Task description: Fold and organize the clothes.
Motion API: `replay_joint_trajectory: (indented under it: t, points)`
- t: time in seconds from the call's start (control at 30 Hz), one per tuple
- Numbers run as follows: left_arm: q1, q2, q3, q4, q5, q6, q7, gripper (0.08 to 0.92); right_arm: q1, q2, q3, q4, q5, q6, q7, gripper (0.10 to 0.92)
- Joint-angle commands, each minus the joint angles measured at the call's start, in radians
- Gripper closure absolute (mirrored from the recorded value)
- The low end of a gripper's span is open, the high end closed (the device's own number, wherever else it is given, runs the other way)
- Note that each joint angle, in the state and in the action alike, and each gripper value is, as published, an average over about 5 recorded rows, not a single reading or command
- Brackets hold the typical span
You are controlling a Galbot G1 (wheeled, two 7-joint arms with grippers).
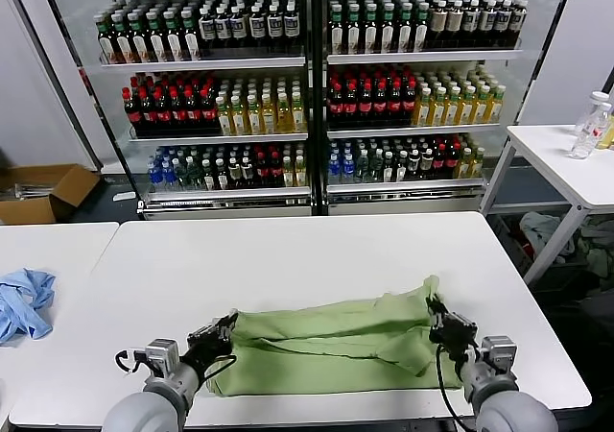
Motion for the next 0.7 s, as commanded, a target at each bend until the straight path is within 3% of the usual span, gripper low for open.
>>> replay_joint_trajectory:
  t: [0.03, 0.27, 0.47, 0.53, 0.7]
  points:
    - [0.104, -0.116, 0.02, -0.051, 0.3, -0.098, -0.152, 0.705, -0.095, 0.007, 0.028, 0.067, -0.123, 0.008, -0.023, 0.681]
    - [0.085, -0.211, 0.046, 0.073, 0.374, -0.033, -0.215, 0.506, -0.093, -0.002, 0.038, 0.061, -0.143, 0.004, -0.03, 0.491]
    - [0.072, -0.233, 0.066, 0.121, 0.37, -0.032, -0.217, 0.348, -0.095, -0.007, 0.037, 0.063, -0.15, 0.01, -0.034, 0.326]
    - [0.081, -0.233, 0.069, 0.128, 0.368, -0.03, -0.211, 0.354, -0.096, -0.011, 0.041, 0.065, -0.149, 0.012, -0.034, 0.268]
    - [0.097, -0.229, 0.06, 0.129, 0.331, -0.027, -0.188, 0.487, -0.1, -0.02, 0.052, 0.07, -0.143, 0.022, -0.035, 0.208]
